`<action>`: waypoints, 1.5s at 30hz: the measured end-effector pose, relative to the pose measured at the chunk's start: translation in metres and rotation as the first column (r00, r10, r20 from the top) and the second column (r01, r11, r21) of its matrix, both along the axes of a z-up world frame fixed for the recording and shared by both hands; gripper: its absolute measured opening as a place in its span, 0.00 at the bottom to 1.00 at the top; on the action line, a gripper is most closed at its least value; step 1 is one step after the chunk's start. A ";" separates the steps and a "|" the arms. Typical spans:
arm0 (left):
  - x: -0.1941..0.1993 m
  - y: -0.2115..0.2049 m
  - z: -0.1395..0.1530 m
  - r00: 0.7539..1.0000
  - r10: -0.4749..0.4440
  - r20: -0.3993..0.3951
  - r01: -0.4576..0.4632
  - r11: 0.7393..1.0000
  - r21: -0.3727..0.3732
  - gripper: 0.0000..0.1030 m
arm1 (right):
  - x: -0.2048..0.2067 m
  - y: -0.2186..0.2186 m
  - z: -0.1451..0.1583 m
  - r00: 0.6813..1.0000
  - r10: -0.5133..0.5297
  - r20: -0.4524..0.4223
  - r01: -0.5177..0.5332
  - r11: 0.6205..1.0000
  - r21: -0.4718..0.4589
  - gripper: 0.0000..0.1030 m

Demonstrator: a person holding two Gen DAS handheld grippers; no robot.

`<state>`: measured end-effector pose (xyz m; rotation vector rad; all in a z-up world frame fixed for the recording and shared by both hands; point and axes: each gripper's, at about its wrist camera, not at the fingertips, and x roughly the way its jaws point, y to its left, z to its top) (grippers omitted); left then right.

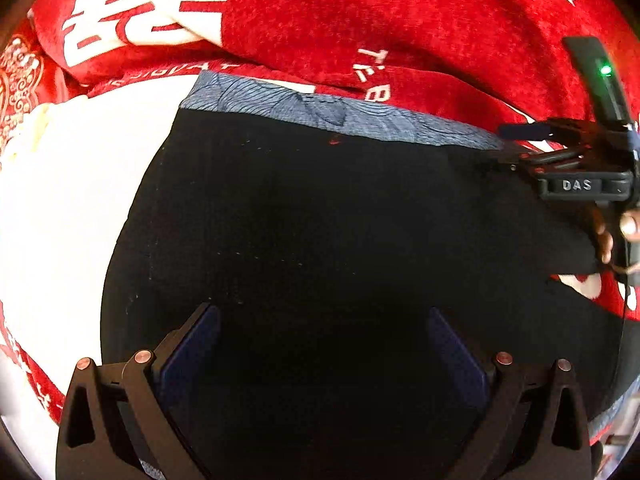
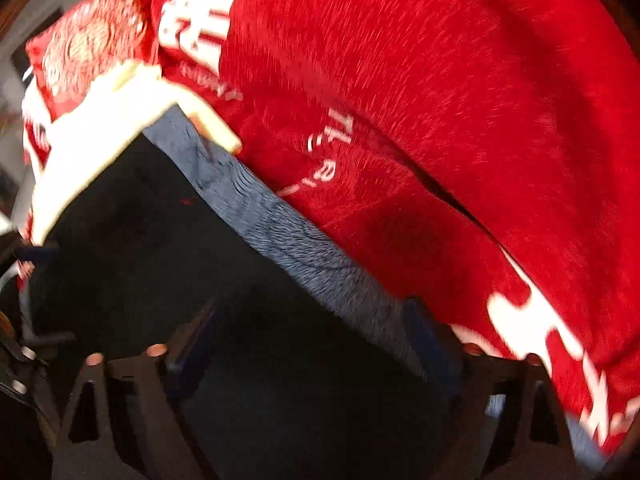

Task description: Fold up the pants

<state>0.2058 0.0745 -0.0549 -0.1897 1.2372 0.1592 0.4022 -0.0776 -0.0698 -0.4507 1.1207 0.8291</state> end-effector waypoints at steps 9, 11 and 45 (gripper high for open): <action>0.015 -0.001 -0.006 1.000 0.003 0.006 -0.003 1.000 -0.026 1.00 | 0.017 0.015 -0.013 0.986 0.135 -0.094 -0.135 0.991 0.009 0.23; 0.020 0.001 -0.006 1.000 0.003 0.006 -0.002 0.999 -0.038 1.00 | 0.008 0.018 -0.012 0.982 0.172 -0.080 -0.174 0.985 -0.013 0.16; 0.073 0.060 0.061 0.911 0.402 0.093 -0.331 0.847 -0.416 0.17 | -0.115 -0.015 0.060 0.940 0.106 0.325 -0.119 0.993 0.022 0.13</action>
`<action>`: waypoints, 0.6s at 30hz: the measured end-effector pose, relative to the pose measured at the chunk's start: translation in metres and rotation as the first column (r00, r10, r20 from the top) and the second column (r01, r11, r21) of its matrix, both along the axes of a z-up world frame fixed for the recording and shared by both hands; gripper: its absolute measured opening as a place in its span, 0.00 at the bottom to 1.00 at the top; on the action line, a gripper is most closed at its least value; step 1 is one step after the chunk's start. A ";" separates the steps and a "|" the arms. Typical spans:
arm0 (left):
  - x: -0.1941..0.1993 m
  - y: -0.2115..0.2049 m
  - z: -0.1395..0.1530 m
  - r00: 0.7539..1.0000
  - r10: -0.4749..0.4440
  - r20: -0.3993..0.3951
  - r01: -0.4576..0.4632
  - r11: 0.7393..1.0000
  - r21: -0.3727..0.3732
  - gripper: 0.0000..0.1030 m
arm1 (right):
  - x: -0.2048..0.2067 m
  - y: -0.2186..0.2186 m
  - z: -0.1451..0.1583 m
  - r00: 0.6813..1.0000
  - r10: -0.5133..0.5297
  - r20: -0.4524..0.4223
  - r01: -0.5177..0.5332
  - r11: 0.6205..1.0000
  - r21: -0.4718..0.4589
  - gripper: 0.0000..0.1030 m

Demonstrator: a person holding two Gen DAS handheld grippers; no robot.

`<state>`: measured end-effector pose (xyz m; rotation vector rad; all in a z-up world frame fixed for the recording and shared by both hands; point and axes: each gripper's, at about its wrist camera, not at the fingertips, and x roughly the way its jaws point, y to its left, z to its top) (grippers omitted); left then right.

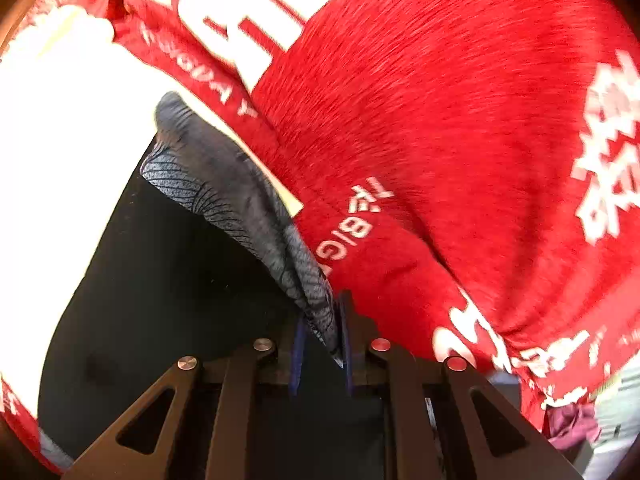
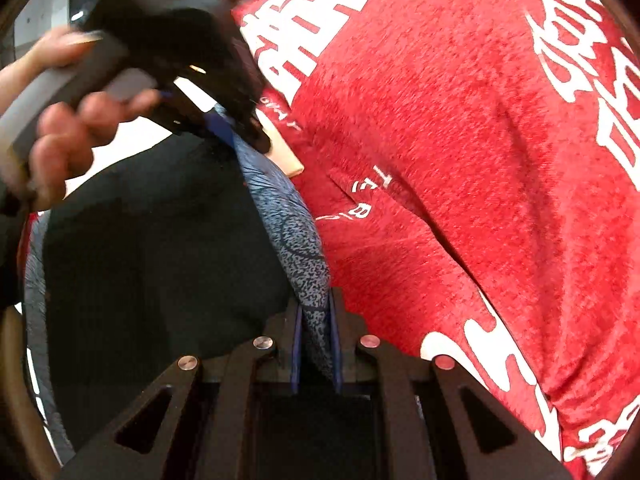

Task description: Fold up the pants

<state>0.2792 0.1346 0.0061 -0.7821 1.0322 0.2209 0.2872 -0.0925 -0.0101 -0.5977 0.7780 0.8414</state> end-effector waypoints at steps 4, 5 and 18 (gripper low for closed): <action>-0.055 -0.004 0.025 0.993 -0.033 0.113 0.033 0.999 -0.002 0.17 | -0.028 -0.007 0.014 0.998 -0.039 0.041 0.038 0.999 0.020 0.13; -0.069 -0.005 0.026 0.990 -0.033 0.138 0.035 0.999 -0.015 0.17 | -0.040 -0.009 0.017 0.997 -0.049 0.057 0.048 0.999 0.022 0.13; -0.222 0.017 -0.074 0.998 -0.001 0.064 0.013 0.980 -0.200 0.17 | -0.197 0.009 -0.026 0.965 -0.113 0.235 0.152 0.976 -0.154 0.12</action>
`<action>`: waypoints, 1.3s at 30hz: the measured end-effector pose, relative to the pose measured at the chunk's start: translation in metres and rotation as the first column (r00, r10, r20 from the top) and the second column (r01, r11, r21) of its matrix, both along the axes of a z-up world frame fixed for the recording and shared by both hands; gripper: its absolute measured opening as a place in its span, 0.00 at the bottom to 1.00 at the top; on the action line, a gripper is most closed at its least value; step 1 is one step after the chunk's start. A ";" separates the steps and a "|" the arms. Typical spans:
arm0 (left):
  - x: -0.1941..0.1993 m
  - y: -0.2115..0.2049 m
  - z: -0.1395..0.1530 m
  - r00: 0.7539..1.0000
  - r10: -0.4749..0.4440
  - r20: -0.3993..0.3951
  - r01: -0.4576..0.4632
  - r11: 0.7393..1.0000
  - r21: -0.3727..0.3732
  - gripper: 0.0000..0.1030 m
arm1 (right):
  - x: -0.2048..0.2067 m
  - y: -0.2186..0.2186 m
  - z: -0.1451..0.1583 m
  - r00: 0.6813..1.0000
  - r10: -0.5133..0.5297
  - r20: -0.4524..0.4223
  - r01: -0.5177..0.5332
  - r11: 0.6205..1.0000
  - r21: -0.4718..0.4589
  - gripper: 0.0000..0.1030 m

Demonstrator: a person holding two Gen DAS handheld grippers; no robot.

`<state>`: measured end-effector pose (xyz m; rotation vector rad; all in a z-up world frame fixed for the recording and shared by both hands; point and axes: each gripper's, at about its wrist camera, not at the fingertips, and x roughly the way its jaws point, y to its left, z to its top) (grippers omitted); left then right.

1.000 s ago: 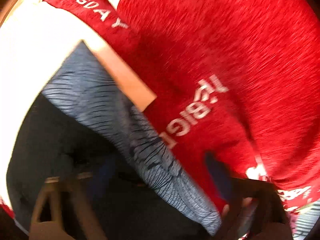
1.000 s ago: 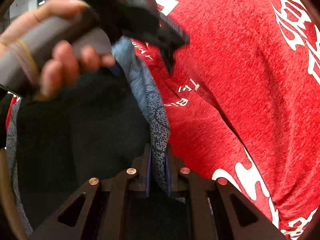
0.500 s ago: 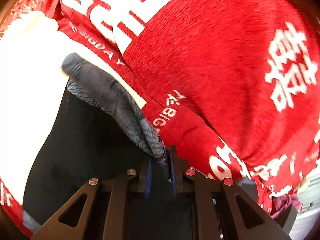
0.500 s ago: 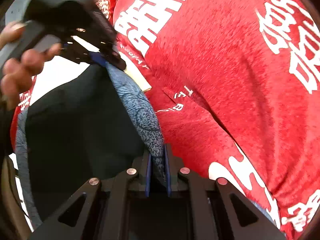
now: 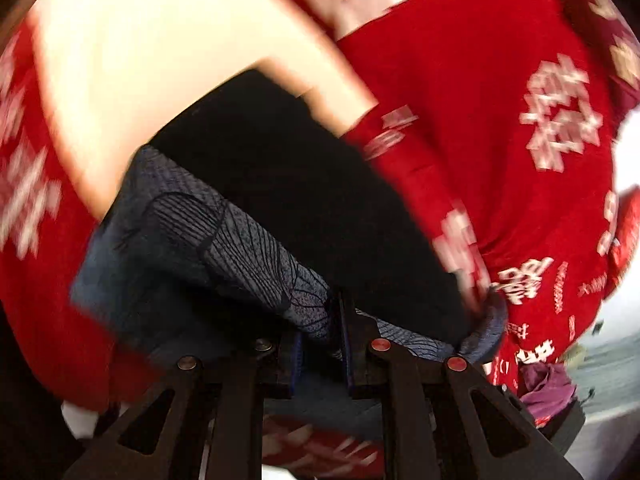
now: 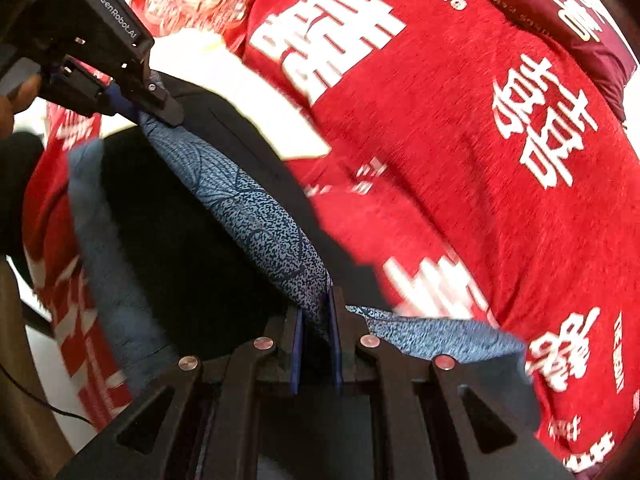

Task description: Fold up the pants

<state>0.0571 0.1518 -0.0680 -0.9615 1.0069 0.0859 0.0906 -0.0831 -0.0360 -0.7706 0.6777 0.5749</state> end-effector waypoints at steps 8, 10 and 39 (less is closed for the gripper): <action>-0.038 0.017 -0.003 0.998 0.045 0.038 -0.047 0.998 0.031 0.17 | -0.039 0.007 -0.010 0.997 -0.071 0.026 0.072 0.997 -0.025 0.12; -0.041 0.020 -0.004 0.998 0.051 0.037 -0.052 0.998 0.039 0.17 | -0.051 0.006 0.002 0.997 -0.068 0.031 0.067 0.998 0.004 0.12; -0.010 0.006 0.043 0.993 -0.094 0.069 0.071 0.955 0.289 0.17 | -0.010 0.011 0.023 0.961 -0.182 -0.208 0.233 0.938 0.256 0.64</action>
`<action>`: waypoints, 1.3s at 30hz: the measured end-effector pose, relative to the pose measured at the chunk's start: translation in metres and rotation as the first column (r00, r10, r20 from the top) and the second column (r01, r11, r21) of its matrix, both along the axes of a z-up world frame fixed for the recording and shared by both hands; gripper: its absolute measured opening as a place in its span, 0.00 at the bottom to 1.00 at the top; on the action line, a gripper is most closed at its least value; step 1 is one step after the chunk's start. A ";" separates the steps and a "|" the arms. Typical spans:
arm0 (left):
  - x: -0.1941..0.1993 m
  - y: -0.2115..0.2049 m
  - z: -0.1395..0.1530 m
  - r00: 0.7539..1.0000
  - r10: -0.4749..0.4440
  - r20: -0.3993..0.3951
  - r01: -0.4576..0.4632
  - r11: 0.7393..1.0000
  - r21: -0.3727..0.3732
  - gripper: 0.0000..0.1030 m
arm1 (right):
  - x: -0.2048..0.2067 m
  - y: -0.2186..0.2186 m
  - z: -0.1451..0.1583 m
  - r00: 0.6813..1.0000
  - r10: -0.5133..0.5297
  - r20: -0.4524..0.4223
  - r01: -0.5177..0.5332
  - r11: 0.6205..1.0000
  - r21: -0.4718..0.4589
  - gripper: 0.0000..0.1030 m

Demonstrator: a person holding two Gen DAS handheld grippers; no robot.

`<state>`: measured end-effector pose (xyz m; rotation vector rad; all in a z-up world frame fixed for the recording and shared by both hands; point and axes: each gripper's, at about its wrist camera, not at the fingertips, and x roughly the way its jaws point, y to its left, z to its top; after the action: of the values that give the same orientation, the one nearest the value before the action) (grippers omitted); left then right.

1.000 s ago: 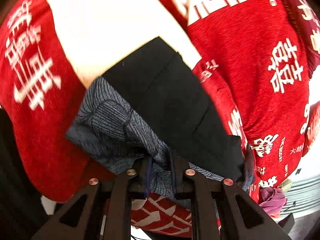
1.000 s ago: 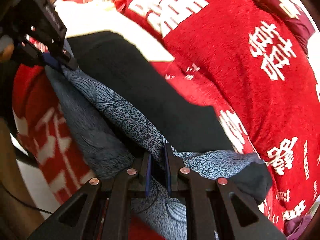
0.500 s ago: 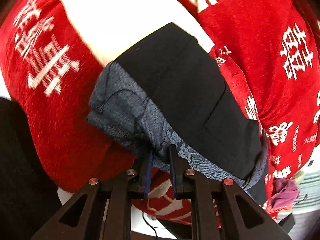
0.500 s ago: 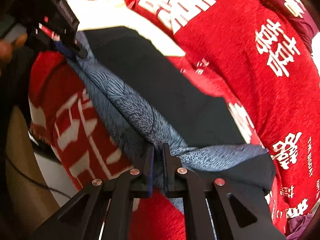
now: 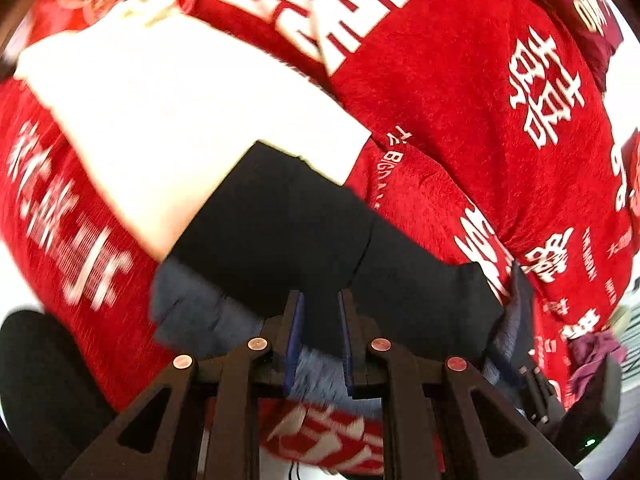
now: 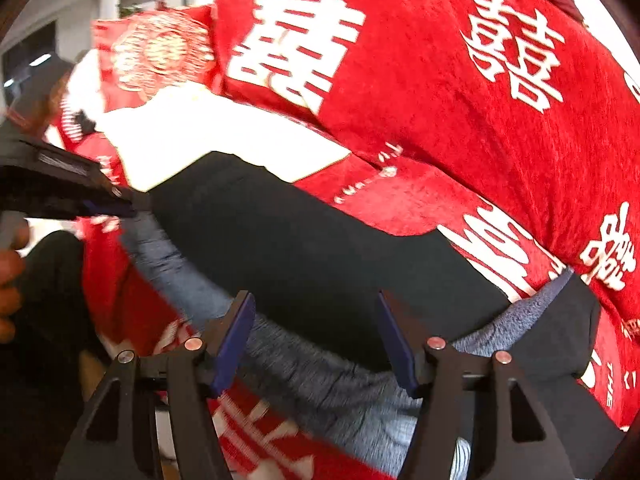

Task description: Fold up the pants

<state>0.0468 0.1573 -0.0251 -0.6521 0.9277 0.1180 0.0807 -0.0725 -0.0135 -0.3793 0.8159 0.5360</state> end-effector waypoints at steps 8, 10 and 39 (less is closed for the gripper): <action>0.008 -0.018 -0.048 0.987 -0.057 -0.153 0.069 0.995 0.073 0.17 | -0.003 -0.030 -0.040 0.979 -0.148 -0.139 0.142 0.989 -0.052 0.64; 0.004 -0.021 -0.045 0.984 -0.072 -0.161 0.088 0.992 0.095 0.17 | -0.012 -0.026 -0.042 0.987 -0.124 -0.103 0.113 0.988 -0.103 0.64; 0.044 -0.056 -0.046 0.974 -0.141 -0.176 0.175 0.965 0.197 0.19 | 0.122 -0.083 -0.011 0.840 -0.512 -0.177 0.532 0.843 0.082 0.77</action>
<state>0.0907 0.1012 -0.0712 -0.3726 1.1029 0.1257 0.2027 -0.1557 -0.0247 0.0153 0.9798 0.0982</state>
